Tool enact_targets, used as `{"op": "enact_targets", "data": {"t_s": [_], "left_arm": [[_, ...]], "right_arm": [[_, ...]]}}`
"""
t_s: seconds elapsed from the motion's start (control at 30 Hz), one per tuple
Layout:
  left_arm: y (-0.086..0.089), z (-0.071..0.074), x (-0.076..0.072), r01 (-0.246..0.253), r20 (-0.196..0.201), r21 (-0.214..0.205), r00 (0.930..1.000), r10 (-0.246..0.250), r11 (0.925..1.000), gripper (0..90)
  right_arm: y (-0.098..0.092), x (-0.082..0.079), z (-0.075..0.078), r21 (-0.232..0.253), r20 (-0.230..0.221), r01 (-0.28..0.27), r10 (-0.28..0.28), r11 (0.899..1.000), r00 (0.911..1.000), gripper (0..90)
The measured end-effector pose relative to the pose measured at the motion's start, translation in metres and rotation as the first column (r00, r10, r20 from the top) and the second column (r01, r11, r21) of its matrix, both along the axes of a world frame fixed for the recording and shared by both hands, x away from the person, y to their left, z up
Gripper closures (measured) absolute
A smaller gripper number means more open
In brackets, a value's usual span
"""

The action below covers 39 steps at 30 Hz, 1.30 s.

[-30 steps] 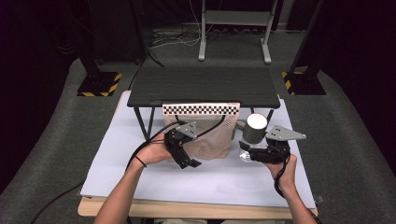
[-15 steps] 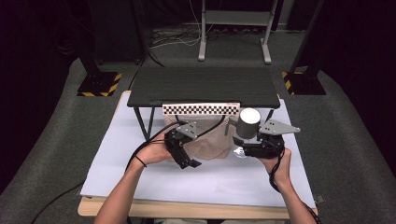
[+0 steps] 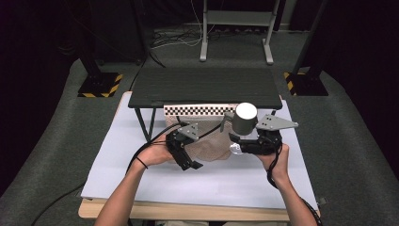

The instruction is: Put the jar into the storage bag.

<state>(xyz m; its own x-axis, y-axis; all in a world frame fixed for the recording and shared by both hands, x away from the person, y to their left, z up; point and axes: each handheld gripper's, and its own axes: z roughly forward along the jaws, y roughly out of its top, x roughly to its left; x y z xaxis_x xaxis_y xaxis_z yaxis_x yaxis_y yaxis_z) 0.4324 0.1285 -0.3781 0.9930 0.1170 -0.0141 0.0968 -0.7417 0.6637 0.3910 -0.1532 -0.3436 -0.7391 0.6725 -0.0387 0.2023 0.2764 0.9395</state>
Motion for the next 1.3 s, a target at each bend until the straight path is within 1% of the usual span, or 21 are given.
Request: {"op": "enact_targets", "data": {"t_s": [0.37, 0.67, 0.87, 0.97, 1.3], "left_arm": [[0.000, 0.000, 0.000, 0.001, 0.002, 0.005, 1.0000, -0.001, 1.0000, 0.0], [0.000, 0.000, 0.000, 0.008, 0.002, 0.003, 1.0000, -0.008, 1.0000, 0.0], [-0.001, -0.001, 0.000, 0.004, 0.001, 0.006, 1.0000, -0.004, 1.0000, 0.0], [0.000, 0.000, 0.000, 0.009, 0.003, 0.003, 1.0000, -0.009, 1.0000, 0.0], [-0.001, 0.000, 0.000, 0.014, 0.004, 0.007, 0.9999, -0.014, 0.9999, 0.0]], "right_arm": [[0.009, 0.005, 0.014, 0.005, 0.003, -0.022, 0.022, 1.000, 0.9997, 30.0], [0.015, 0.010, 0.027, 0.010, 0.010, -0.032, 0.032, 0.999, 0.9994, 30.0], [0.020, 0.014, 0.035, 0.013, 0.013, -0.038, 0.038, 0.999, 0.9992, 30.0], [0.024, 0.016, 0.039, 0.005, 0.014, -0.042, 0.042, 0.999, 0.9990, 30.0], [0.036, 0.024, 0.053, 0.001, 0.029, -0.053, 0.053, 0.999, 0.9982, 30.0]]}}
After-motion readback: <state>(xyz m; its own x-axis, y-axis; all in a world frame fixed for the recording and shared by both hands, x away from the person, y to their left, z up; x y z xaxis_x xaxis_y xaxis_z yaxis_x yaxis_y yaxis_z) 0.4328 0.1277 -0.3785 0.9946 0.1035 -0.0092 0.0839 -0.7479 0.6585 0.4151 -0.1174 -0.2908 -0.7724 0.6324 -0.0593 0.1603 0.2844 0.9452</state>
